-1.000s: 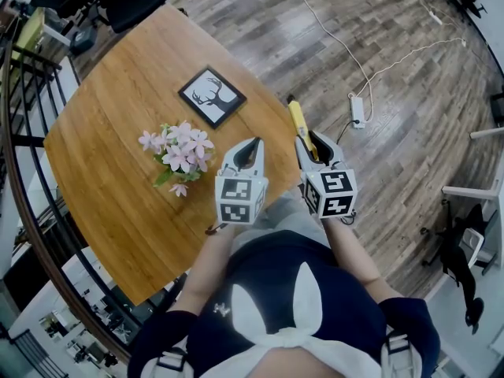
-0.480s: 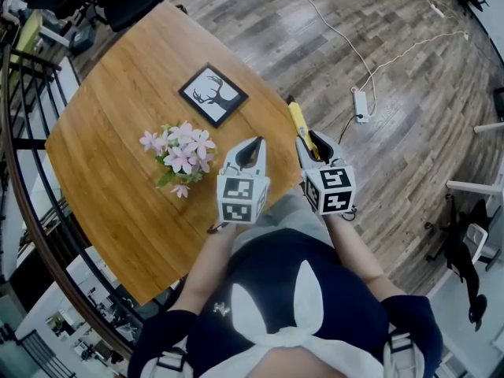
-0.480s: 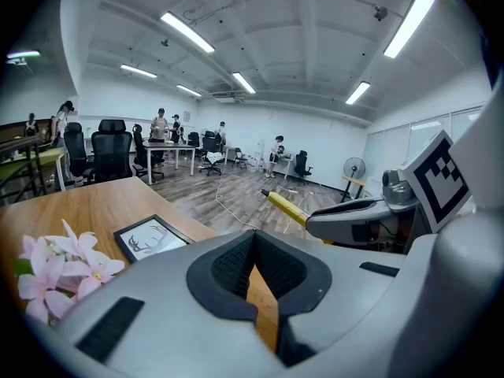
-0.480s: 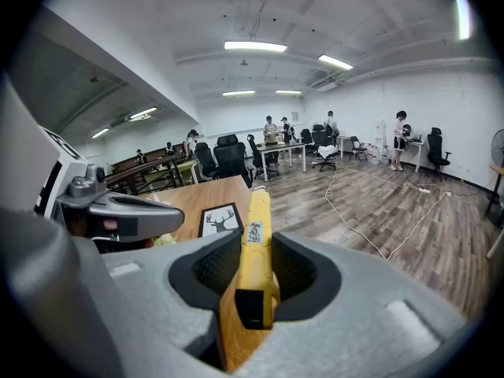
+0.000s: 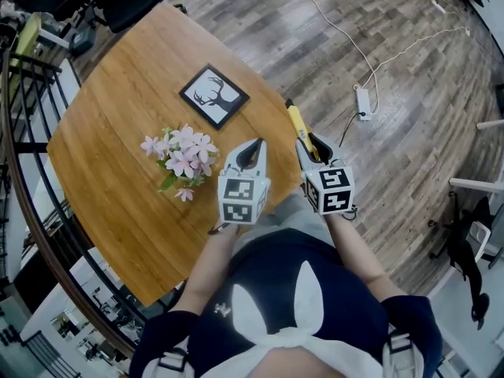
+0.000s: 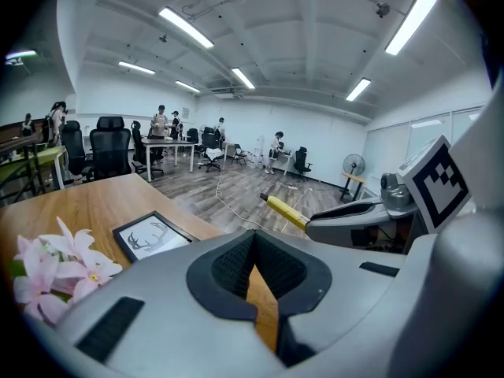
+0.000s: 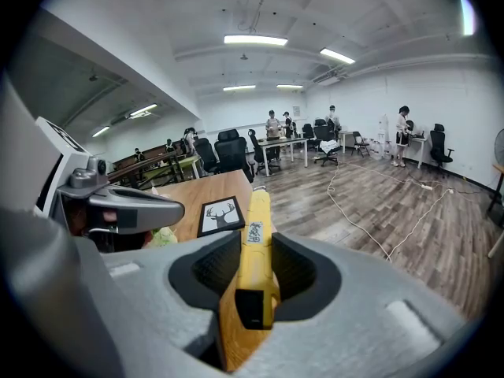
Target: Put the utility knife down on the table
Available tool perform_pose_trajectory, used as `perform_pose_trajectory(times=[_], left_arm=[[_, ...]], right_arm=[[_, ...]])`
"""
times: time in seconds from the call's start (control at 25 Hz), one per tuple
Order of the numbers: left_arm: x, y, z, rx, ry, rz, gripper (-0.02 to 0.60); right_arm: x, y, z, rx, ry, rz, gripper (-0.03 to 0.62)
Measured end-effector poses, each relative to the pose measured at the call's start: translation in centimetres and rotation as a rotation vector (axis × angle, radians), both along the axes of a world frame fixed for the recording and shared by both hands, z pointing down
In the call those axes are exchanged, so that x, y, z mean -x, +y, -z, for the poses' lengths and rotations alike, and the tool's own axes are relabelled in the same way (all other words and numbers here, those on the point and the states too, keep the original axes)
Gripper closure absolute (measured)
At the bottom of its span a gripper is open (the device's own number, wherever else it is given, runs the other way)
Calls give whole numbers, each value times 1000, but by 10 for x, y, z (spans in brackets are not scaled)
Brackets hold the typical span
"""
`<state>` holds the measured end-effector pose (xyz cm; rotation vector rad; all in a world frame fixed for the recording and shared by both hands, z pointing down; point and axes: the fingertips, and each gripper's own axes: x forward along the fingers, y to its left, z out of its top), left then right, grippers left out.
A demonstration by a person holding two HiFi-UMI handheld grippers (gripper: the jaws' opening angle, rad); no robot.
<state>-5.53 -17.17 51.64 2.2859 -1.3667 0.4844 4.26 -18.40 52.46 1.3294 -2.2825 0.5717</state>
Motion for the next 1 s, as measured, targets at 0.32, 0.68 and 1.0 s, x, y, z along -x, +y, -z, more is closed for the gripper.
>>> perform_pose_trajectory(times=[0.32,0.68,1.0], left_arm=[[0,-3,-6,13,-3,-3,565],[1,-4,-10,17,-3,-1,565],[3,-6,-9,25,-5,7,565]], right_arm=[[1,-1,-11,18,7,12,474],[4,-3,-21,27,27,27,474],[4,-4,-25,40,38,36,474]])
